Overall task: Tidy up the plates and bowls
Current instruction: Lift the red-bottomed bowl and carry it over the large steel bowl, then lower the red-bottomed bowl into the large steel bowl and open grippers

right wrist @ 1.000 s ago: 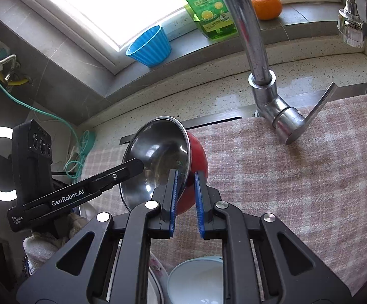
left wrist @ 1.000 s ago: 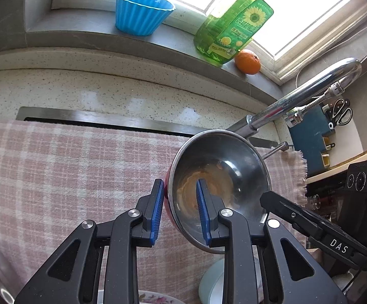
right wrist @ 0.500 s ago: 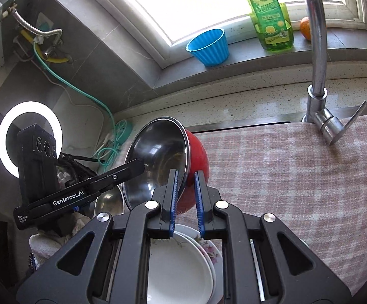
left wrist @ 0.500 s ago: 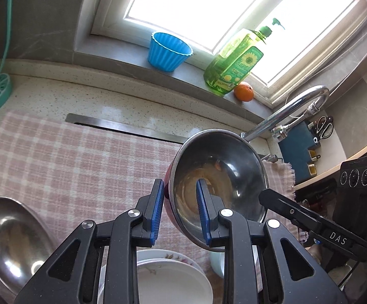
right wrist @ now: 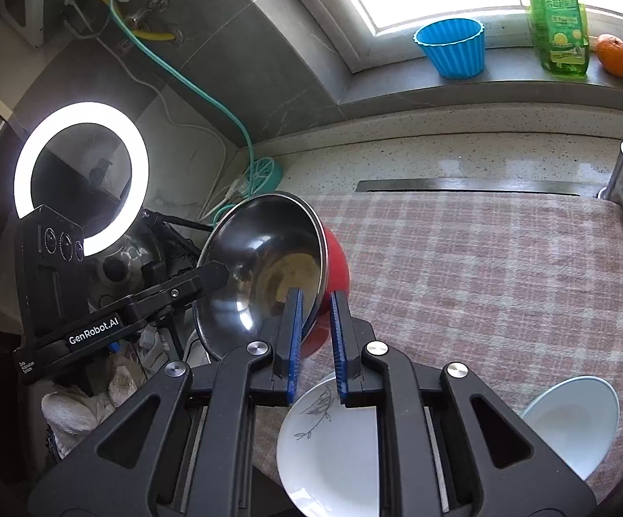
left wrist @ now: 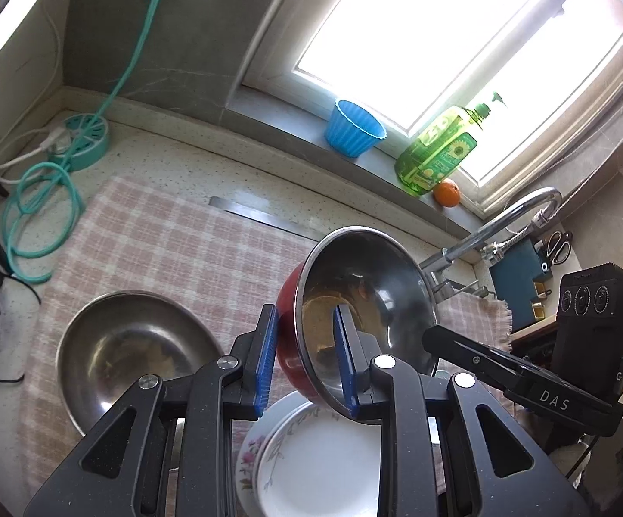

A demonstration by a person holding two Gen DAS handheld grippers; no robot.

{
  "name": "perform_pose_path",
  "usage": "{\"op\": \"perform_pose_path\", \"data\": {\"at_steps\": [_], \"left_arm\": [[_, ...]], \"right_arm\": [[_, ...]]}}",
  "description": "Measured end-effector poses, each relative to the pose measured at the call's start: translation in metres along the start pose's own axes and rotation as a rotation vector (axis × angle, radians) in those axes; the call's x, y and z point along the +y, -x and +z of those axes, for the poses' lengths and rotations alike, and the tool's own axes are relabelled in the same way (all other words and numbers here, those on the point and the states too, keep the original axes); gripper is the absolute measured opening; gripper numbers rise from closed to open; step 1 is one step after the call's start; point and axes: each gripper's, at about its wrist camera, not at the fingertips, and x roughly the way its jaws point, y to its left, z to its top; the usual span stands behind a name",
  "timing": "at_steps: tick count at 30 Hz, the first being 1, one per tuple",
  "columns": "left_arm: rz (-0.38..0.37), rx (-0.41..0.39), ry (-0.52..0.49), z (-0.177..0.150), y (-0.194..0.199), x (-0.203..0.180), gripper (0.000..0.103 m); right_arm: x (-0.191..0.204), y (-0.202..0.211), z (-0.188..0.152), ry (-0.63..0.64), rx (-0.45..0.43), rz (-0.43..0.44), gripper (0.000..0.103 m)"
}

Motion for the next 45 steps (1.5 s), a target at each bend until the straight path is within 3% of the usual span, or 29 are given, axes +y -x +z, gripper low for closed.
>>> {"op": "perform_pose_path", "data": {"at_steps": [12,23,35,45], "left_arm": [[0.091,-0.014,0.092,-0.018,0.029,0.063,0.024],[0.160,0.032,0.113,-0.030,0.021,0.099,0.024],[0.207,0.089,0.087,-0.036,0.003,0.111,0.024],[0.227,0.109,0.072,-0.039,-0.002,0.110,0.024]], "right_arm": [[0.056,-0.061,-0.018,0.104,0.112,0.020,0.013],[0.070,-0.115,-0.034,0.150,0.207,-0.030,0.013],[0.075,-0.142,-0.042,0.204,0.254,-0.111,0.013],[0.074,-0.147,-0.044,0.212,0.272,-0.128,0.016]]}}
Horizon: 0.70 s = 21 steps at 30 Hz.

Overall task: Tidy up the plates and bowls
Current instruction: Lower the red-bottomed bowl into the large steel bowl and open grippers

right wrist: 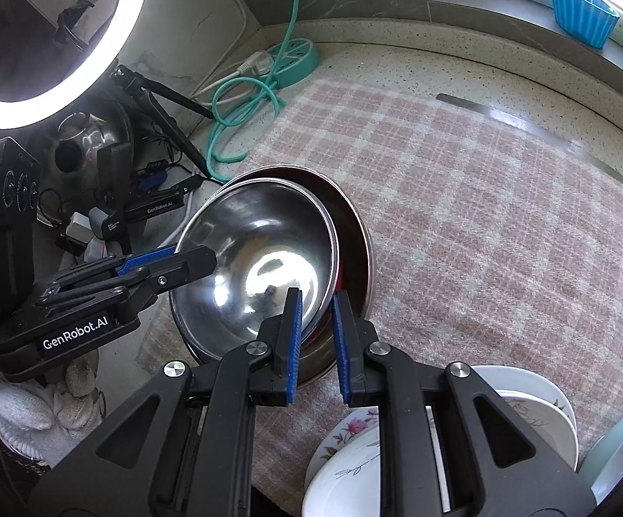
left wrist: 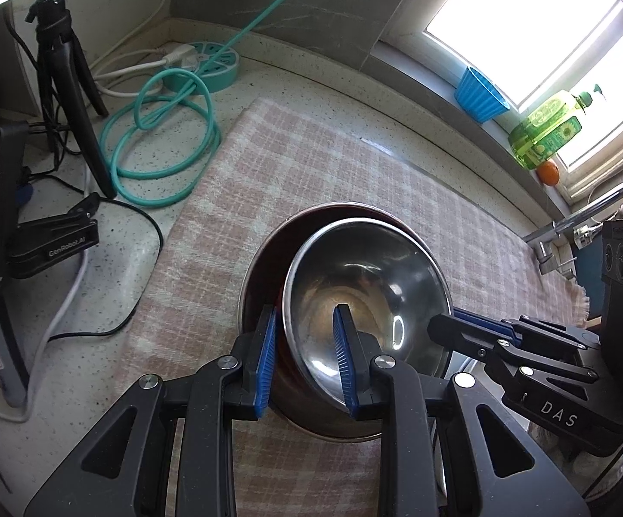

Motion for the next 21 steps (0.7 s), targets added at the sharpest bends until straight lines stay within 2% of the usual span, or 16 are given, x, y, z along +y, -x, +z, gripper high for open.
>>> {"op": "perform_pose_path", "data": {"at_steps": [15,21], "left_arm": [[0.021,0.007,0.001,-0.001,-0.006,0.003,0.024],[0.025,-0.001,-0.005,-0.001,-0.005,0.001,0.024]], "right_arm": [[0.001,-0.012,-0.001,0.028,0.021,-0.037,0.016],[0.007,-0.011,0.001,0.041,0.006,-0.033,0.032]]}}
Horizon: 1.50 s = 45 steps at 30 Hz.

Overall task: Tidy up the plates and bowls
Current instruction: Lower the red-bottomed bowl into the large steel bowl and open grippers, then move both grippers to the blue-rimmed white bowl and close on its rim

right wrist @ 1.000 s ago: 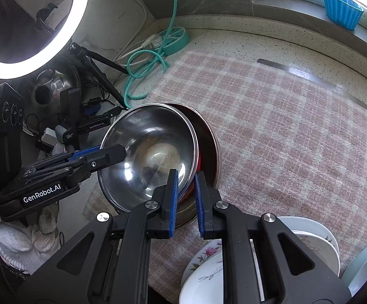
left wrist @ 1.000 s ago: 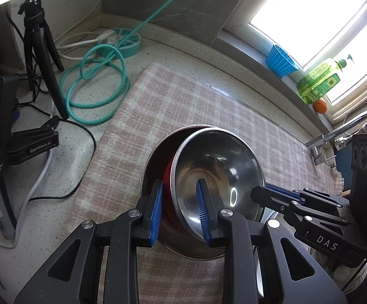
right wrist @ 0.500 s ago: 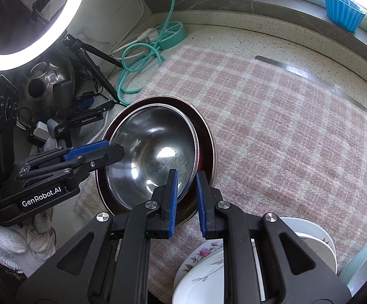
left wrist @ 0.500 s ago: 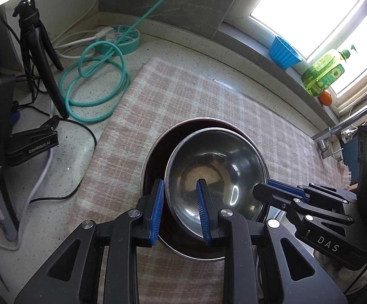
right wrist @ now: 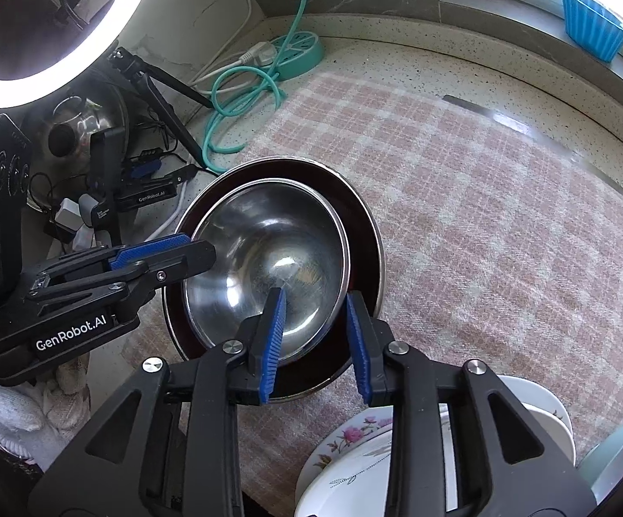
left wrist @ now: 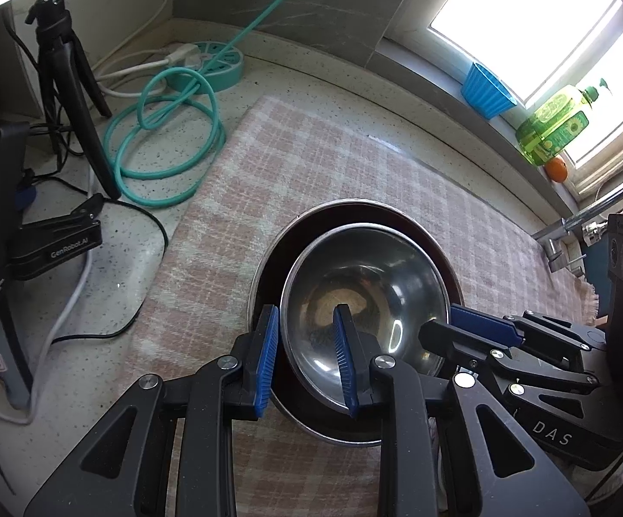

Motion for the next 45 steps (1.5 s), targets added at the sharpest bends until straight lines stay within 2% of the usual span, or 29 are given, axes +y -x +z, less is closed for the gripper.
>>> {"op": "perform_pose_path", "data": {"at_steps": [3,7,13,14,16,18,20,21,28,32,45], "left_arm": [[-0.013,-0.010,0.007,0.001,0.003,0.000,0.024],[-0.015,-0.026,-0.006,0.003,0.010,-0.003,0.024],[-0.025,-0.049,-0.016,0.005,0.021,-0.007,0.026],[-0.029,-0.054,-0.020,0.006,0.023,-0.008,0.030],[-0.033,-0.066,-0.032,0.006,0.029,-0.012,0.036],[-0.039,-0.082,-0.044,0.006,0.036,-0.016,0.053],[-0.050,-0.099,-0.060,0.005,0.042,-0.022,0.064],[-0.054,-0.106,-0.073,0.004,0.045,-0.026,0.065],[-0.083,-0.130,-0.141,-0.005,0.056,-0.059,0.065],[-0.119,-0.149,-0.157,-0.015,0.058,-0.078,0.065],[-0.232,-0.094,-0.243,-0.033,0.037,-0.144,0.065]], "right_arm": [[0.001,0.003,0.002,-0.007,-0.015,0.013,0.045],[0.002,0.014,0.004,-0.013,-0.053,0.026,0.056],[-0.004,0.034,0.005,-0.037,-0.100,0.058,0.062],[-0.005,0.038,0.005,-0.041,-0.108,0.061,0.064],[-0.008,0.046,0.002,-0.049,-0.127,0.060,0.076],[-0.013,0.055,-0.002,-0.053,-0.148,0.059,0.078],[-0.018,0.063,-0.007,-0.057,-0.159,0.048,0.082],[-0.021,0.068,-0.010,-0.064,-0.167,0.043,0.086],[-0.059,0.110,-0.039,-0.158,-0.228,0.027,0.086],[-0.082,0.140,-0.063,-0.206,-0.285,-0.024,0.086],[-0.174,0.200,-0.150,-0.472,-0.378,-0.130,0.086]]}}
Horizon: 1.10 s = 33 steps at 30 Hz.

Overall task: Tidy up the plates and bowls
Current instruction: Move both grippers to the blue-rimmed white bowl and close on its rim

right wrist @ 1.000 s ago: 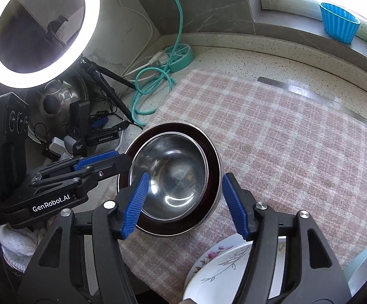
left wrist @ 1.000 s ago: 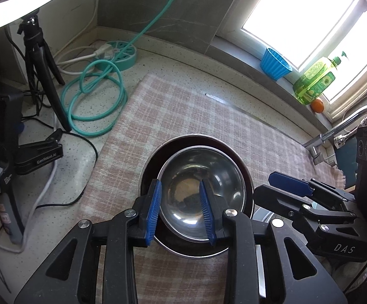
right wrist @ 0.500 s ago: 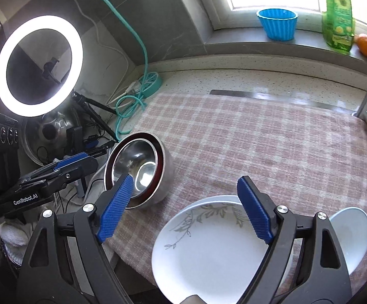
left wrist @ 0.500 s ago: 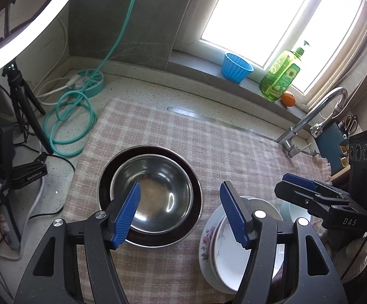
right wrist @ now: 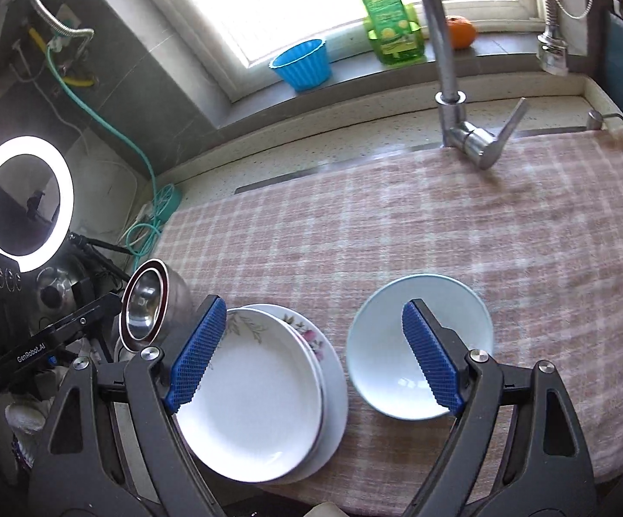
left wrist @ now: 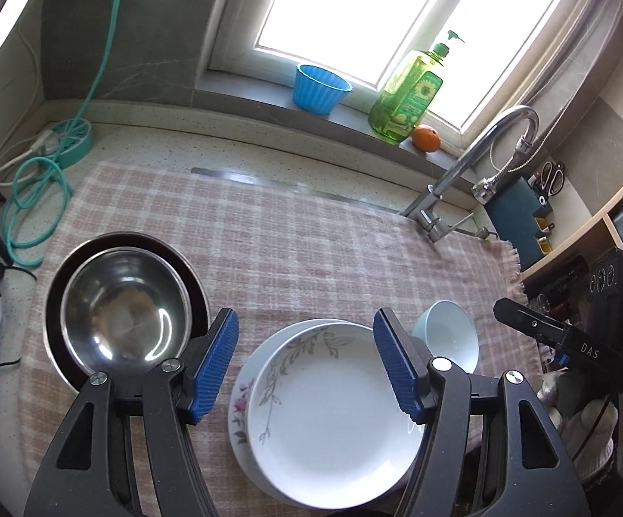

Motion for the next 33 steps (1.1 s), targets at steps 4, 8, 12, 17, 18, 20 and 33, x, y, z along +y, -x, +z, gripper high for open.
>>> {"op": "perform_pose_path", "data": {"at_steps": [4,8,12,17,18,20,33], "left_arm": [[-0.029,0.034,-0.040,-0.001,-0.016,-0.022,0.065],[-0.058,0.062,-0.079,-0.002,-0.032,-0.044,0.065],[-0.090,0.104,-0.103,-0.006,-0.052,-0.062,0.065],[-0.134,0.168,-0.122,-0.012,-0.079,-0.083,0.064],[-0.139,0.179,-0.131,-0.013,-0.083,-0.088,0.062],[-0.145,0.198,-0.151,-0.017,-0.092,-0.097,0.062],[-0.146,0.329,-0.148,-0.030,-0.143,-0.113,0.025]], "right_arm": [[-0.031,0.012,-0.005,-0.054,-0.018,-0.041,0.086],[-0.058,0.018,-0.010,-0.111,-0.019,-0.061,0.086],[-0.076,0.020,-0.015,-0.141,-0.014,-0.073,0.086],[-0.094,0.014,-0.022,-0.160,0.015,-0.074,0.078],[-0.097,0.012,-0.024,-0.163,0.021,-0.075,0.076],[-0.102,0.008,-0.026,-0.172,0.035,-0.071,0.072],[-0.117,-0.024,-0.034,-0.180,0.124,-0.016,0.042]]}}
